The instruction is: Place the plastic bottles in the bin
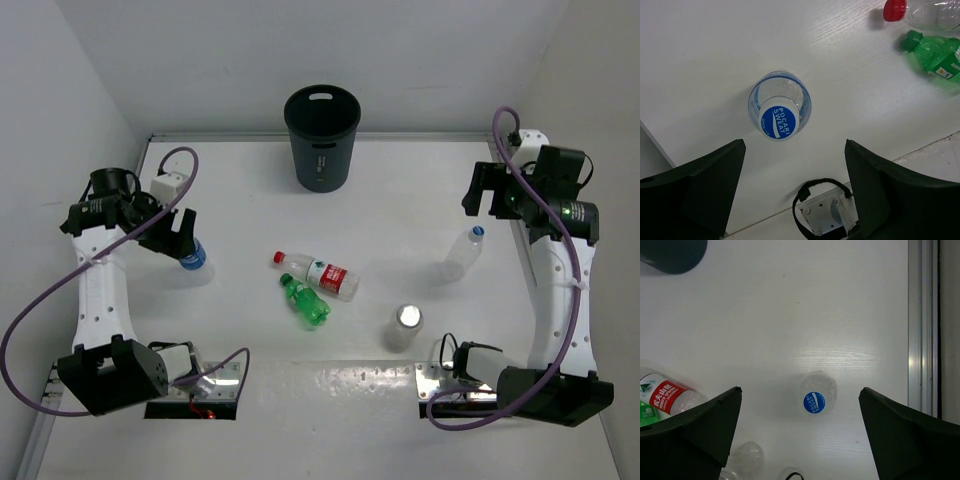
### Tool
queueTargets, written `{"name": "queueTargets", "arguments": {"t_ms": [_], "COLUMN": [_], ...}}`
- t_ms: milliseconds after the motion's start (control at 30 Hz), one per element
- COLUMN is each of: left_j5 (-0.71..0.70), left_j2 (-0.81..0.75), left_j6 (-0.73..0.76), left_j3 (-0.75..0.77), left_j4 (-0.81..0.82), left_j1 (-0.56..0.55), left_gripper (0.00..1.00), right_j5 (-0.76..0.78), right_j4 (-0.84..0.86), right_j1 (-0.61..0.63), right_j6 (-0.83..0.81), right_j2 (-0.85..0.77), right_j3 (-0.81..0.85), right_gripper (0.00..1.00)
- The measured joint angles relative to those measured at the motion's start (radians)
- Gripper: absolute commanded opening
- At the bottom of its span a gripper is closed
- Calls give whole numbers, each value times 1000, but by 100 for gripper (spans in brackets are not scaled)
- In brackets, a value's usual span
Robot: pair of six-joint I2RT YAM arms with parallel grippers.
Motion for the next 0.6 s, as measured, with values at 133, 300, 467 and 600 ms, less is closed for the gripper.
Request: {"name": "queueTargets", "arguments": {"t_ms": [133,300,467,600], "left_j5": [13,38,58,79], "left_j2": [6,24,24,30], "left_j6": [9,20,23,27], "left_j3": [-10,-11,-11,-11], "left_j4": [3,15,39,53], "left_j1": [11,34,43,44], "left_gripper": [85,81,78,72], "right_j5": [0,0,0,0], "right_j4": [2,1,5,5], "right_j1": [0,0,0,0], "right_j6": [-3,-4,-4,-7], "right_j2": [0,0,0,0], "right_j3": [-5,-16,-21,-32], "right_gripper": [99,97,97,97]}}
